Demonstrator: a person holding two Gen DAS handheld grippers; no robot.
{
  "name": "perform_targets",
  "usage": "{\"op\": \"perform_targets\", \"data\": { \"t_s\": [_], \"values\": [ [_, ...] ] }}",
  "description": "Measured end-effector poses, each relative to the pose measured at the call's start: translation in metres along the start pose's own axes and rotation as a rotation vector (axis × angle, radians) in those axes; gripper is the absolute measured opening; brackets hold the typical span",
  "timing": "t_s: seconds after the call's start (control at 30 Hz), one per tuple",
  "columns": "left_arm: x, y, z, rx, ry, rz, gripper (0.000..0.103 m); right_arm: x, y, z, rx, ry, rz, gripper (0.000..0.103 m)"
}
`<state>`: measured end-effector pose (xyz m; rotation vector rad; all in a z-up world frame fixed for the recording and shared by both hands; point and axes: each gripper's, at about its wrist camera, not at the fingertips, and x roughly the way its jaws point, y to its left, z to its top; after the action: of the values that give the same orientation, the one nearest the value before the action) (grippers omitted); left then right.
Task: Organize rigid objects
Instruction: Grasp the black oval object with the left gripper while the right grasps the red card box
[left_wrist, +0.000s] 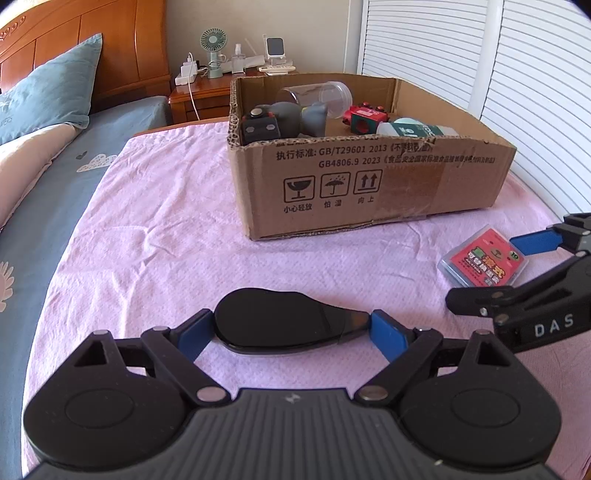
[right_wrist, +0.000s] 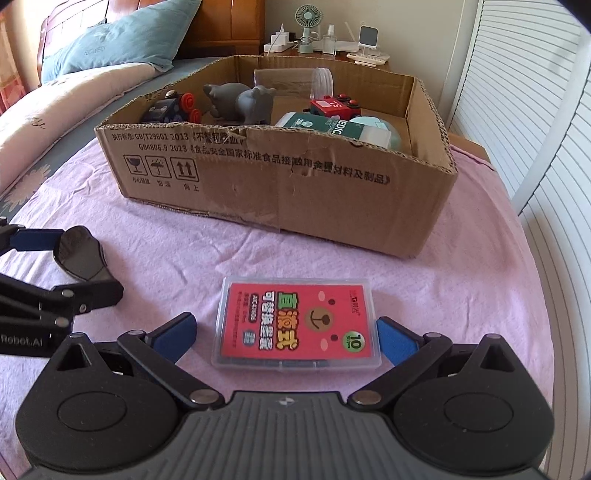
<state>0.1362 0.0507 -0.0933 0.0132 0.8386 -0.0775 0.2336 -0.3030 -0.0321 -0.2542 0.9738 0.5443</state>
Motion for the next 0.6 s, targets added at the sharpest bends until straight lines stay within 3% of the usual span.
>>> {"op": "perform_targets", "data": {
  "t_s": [0.1, 0.17, 0.6],
  "values": [
    [0.0006, 0.0003, 0.0005, 0.0, 0.0, 0.0, 0.09, -0.0003, 0.0015, 0.0006, -0.003, -0.008, 0.0, 0.1],
    [0.0009, 0.0007, 0.0008, 0.0, 0.0, 0.001, 0.09, -0.0036, 0.0026, 0.0001, -0.009, -0.017, 0.003, 0.092],
    [0.0039, 0.0024, 0.0066, 0.045, 0.013, -0.02, 0.09, -0.0047, 0.0014, -0.0006, -0.016, -0.02, 0.007, 0.092]
  ]
}}
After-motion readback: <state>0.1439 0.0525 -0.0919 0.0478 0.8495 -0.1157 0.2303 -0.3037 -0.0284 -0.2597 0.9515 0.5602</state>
